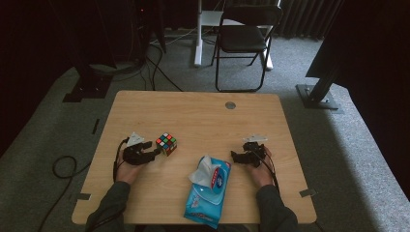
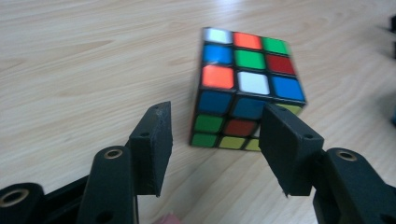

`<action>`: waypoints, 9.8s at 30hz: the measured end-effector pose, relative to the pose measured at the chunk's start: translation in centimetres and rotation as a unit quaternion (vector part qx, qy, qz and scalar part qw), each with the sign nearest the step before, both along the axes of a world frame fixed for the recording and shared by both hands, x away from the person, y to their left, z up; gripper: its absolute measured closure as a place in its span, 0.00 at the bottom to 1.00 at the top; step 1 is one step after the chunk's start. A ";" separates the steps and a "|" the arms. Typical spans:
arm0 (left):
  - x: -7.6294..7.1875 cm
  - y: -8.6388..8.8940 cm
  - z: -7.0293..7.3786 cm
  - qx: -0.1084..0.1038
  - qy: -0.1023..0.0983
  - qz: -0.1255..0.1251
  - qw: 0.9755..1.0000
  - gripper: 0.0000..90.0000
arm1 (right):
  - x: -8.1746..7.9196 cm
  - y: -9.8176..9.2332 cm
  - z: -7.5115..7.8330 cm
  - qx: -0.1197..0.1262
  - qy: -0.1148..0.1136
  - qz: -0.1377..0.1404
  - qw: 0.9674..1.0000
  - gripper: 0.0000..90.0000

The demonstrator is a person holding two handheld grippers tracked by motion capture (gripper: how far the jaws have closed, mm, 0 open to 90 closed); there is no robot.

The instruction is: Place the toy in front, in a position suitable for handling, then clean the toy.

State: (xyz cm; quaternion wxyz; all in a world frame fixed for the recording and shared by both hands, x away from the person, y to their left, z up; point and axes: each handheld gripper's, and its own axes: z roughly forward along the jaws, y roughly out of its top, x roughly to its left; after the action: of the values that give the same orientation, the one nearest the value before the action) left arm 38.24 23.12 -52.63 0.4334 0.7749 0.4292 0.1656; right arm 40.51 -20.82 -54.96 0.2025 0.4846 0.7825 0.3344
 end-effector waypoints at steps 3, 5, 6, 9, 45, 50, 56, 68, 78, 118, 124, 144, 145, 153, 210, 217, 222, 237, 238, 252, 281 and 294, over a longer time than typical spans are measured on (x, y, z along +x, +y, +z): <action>0.3 -0.7 0.1 0.003 0.003 -0.022 1.000 0.52 | 0.0 0.0 0.0 0.000 0.000 0.000 1.000 0.12; 0.6 -1.5 0.3 0.004 0.003 -0.037 0.999 0.53 | 0.0 0.0 0.0 0.000 0.000 0.000 1.000 0.12; 0.6 -1.5 0.3 0.004 0.003 -0.037 0.999 0.54 | 0.0 0.0 0.0 0.000 0.000 0.000 1.000 0.12; 0.7 -2.5 0.6 0.011 0.003 -0.051 0.999 0.57 | 0.0 0.0 0.0 0.000 0.000 0.000 1.000 0.12; 2.2 -11.0 1.1 0.038 0.012 -0.098 0.994 0.63 | -0.1 0.0 0.0 0.001 -0.004 0.008 1.000 0.16; 1.3 -8.4 1.6 0.012 0.014 -0.074 0.997 0.58 | -0.1 0.0 0.0 0.002 -0.004 0.009 1.000 0.17; 0.1 -6.9 1.5 0.002 0.011 -0.067 0.998 0.56 | -0.2 0.1 0.0 0.002 -0.003 0.007 1.000 0.17; -1.0 -6.9 1.7 -0.008 0.013 -0.080 0.997 0.51 | -0.3 0.1 0.0 0.002 -0.004 0.007 1.000 0.17; -2.5 -7.1 3.2 -0.019 0.006 -0.106 0.994 0.49 | -0.3 0.1 0.0 0.002 -0.004 0.007 1.000 0.16; -5.4 -11.7 5.7 -0.037 -0.018 -0.220 0.975 0.52 | -0.5 0.2 0.0 0.001 -0.001 0.007 1.000 0.14; -5.6 -13.1 5.4 -0.035 -0.014 -0.244 0.969 0.52 | -0.5 0.2 0.0 0.001 -0.002 0.007 1.000 0.14; -6.2 -14.2 4.6 0.003 0.003 -0.275 0.961 0.97 | -0.5 0.2 0.0 0.001 -0.001 0.007 1.000 0.14; -6.3 -14.2 4.6 0.004 0.001 -0.274 0.962 0.99 | -0.5 0.2 0.0 0.001 -0.001 0.007 1.000 0.14; -6.3 -13.7 5.1 0.000 -0.010 -0.260 0.966 1.00 | -0.5 0.2 0.0 0.000 -0.001 0.007 1.000 0.14; -6.5 -9.5 9.7 -0.055 -0.089 -0.179 0.978 1.00 | -0.5 0.2 0.0 0.001 -0.001 0.007 1.000 0.14; -6.4 -8.5 10.2 -0.064 -0.096 -0.163 0.980 1.00 | -0.5 0.2 0.0 0.001 -0.002 0.007 1.000 0.14; -6.4 -7.9 10.5 -0.069 -0.103 -0.154 0.980 1.00 | -0.5 0.2 0.0 0.001 -0.001 0.007 1.000 0.14; -6.2 -6.4 11.1 -0.082 -0.114 -0.128 0.982 1.00 | -0.5 0.2 0.0 0.001 -0.002 0.007 1.000 0.14; -6.2 -6.3 11.1 -0.082 -0.116 -0.126 0.982 1.00 | -0.5 0.2 0.0 0.001 -0.002 0.007 1.000 0.14; -6.1 -4.7 11.8 -0.091 -0.128 -0.103 0.982 1.00 | -0.5 0.2 0.0 0.001 -0.002 0.007 1.000 0.14; -3.2 -5.8 11.1 -0.075 -0.104 -0.099 0.987 1.00 | -0.4 0.3 0.0 0.001 -0.002 0.016 1.000 0.16; -1.5 -6.6 10.9 -0.082 -0.100 -0.092 0.987 1.00 | -0.4 1.0 0.2 0.006 -0.012 0.029 0.999 0.35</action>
State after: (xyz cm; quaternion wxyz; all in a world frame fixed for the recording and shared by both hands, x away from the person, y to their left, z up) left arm 36.72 16.56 -41.76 0.5494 0.7525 0.3230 0.1661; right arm 40.08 -19.87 -54.76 0.1996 0.4589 0.7915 0.3508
